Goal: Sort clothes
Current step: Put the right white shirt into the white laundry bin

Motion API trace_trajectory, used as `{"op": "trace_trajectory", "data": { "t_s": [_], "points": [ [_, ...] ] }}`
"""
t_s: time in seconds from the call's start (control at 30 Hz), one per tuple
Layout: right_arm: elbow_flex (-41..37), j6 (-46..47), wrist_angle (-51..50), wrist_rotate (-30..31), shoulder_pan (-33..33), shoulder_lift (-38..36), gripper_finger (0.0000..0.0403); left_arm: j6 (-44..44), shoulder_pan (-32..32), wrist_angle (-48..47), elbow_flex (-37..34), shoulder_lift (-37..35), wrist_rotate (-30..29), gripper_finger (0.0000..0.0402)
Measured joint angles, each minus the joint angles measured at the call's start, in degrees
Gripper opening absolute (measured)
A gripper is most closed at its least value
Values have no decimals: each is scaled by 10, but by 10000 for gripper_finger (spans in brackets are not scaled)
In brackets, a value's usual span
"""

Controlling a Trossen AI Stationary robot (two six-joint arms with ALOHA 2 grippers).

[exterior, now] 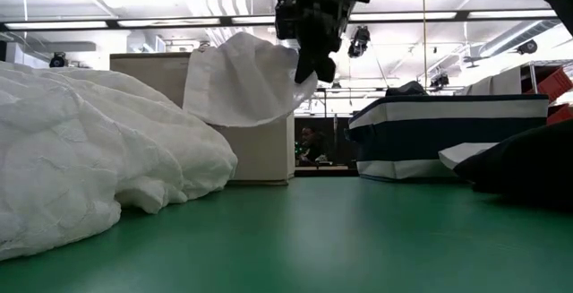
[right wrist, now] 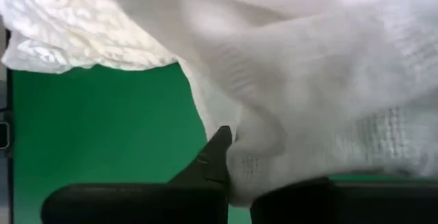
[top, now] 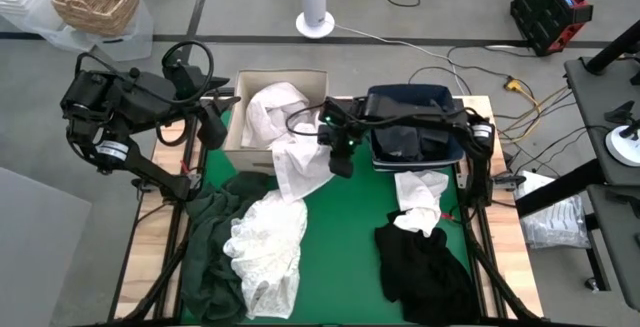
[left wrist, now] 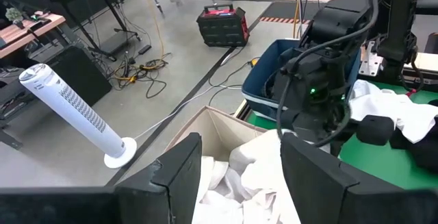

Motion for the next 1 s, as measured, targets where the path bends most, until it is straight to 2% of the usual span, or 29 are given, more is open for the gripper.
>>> {"op": "trace_trajectory", "data": {
  "t_s": [0.23, 0.4, 0.57, 0.7, 1.0],
  "points": [
    [0, 18, 44, 0, 25, -60, 9, 0, 0, 0, 0, 0, 0, 178],
    [1, 32, 206, 17, 39, -99, 9, 0, 0, 7, 0, 7, -2, 178],
    [1, 41, 383, 49, 38, -99, 9, 0, 0, 7, 0, 14, -2, 178],
    [1, 41, 453, 95, 30, -88, 9, 0, 0, 8, 0, 16, -2, 178],
    [1, 14, 522, 267, 2, -39, 9, 0, 0, 16, 0, 16, -7, 178]
  ]
}}
